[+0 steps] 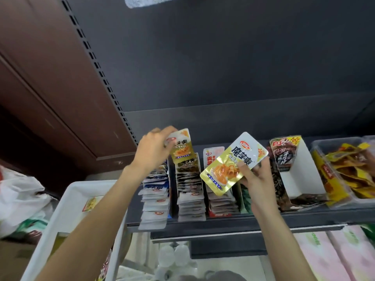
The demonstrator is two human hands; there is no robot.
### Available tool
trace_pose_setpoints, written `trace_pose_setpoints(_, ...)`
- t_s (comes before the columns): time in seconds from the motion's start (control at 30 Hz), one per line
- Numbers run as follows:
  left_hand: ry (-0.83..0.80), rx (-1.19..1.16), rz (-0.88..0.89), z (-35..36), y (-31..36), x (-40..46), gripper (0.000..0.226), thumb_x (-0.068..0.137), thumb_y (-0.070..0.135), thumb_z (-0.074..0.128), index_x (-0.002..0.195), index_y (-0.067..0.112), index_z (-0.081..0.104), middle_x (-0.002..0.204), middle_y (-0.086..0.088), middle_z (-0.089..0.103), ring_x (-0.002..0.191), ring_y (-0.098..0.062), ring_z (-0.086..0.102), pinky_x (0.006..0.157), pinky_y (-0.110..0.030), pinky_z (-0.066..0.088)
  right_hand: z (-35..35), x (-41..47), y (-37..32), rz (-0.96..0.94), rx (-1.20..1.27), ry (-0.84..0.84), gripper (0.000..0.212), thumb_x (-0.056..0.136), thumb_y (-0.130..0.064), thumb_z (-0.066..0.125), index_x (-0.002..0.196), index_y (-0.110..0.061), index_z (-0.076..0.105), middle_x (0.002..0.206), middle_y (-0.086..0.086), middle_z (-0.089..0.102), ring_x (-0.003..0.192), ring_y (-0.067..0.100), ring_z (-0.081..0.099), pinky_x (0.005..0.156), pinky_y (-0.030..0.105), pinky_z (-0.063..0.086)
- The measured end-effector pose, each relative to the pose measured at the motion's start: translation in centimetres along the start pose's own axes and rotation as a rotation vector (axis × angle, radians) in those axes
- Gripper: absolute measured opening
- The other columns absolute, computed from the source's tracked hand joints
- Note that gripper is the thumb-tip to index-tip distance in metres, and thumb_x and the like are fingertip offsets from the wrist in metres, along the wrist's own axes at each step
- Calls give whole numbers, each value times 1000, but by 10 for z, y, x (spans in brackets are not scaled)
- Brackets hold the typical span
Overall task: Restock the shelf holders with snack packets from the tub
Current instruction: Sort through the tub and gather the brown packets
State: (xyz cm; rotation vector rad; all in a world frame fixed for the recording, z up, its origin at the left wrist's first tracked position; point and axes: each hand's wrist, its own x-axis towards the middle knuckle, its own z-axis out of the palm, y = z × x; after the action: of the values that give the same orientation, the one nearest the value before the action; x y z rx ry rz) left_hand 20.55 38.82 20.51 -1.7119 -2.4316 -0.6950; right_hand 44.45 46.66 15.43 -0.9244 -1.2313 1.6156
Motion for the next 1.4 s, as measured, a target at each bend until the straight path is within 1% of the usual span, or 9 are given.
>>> trace_pose_setpoints(0.1,-59,-8,70,9,7,-1,28,91,19,60,119,18,59,91,-10,63,79,-28,63,74,-38,52,7,8,-6,-35,38,22,31,97,-11,52,116,-35,52,108,-4,69,97,10,67,68,19,54)
trace_pose_setpoints(0.3,-107,23,121,13,10,1,25,94,25,54,119,23,57,92,-7,63,79,-25,62,74,-37,51,23,29,-23,-122,66,61,39,98,-10,50,135,-23,43,116,-2,64,102,10,64,69,18,53)
trace_pose_setpoints(0.57,-474,265,117,46,2,-28,34,101,28,38,131,31,53,118,-2,67,103,-25,63,86,-36,49,64,56,-12,-235,14,-90,26,98,-12,51,114,-33,54,108,-10,67,102,6,64,80,26,55)
trace_pose_setpoints(0.73,-360,226,130,48,-5,-36,33,98,31,46,129,27,54,125,2,62,107,-23,60,90,-36,48,90,70,25,-239,-444,-317,14,94,-9,56,108,-7,54,106,-1,69,85,-9,63,68,15,52)
trace_pose_setpoints(0.9,-199,191,116,51,-12,-42,29,99,32,44,120,28,62,112,4,68,101,-19,62,91,-30,44,92,79,42,-293,-849,-427,11,89,-15,63,98,-9,58,99,2,70,86,14,65,69,32,53)
trace_pose_setpoints(1.03,-122,180,129,48,-7,-47,18,82,12,69,92,25,76,80,3,73,70,-20,68,69,-26,50,82,90,46,-479,-1408,-497,25,91,-28,60,110,-14,70,138,0,51,123,25,40,99,34,34)
trace_pose_setpoints(1.1,-105,207,110,50,-7,-50,22,77,9,73,89,26,76,75,4,72,67,-19,67,67,-25,51,80,91,43,-450,-1388,-528,25,92,-30,60,111,-18,70,141,2,47,127,28,34,102,37,28)
trace_pose_setpoints(1.23,-45,76,-13,54,-14,-58,28,95,19,52,119,24,65,111,2,69,107,-19,60,98,-32,36,79,87,38,-615,-1251,-432,9,87,-22,67,92,-21,75,120,0,62,117,26,44,94,38,33)
trace_pose_setpoints(1.4,277,-154,-121,32,-15,-94,26,89,9,58,112,15,69,106,1,70,100,-19,62,86,-33,50,86,72,31,-600,-1211,-404,22,93,-17,57,112,-14,69,128,4,58,121,24,43,101,33,34)
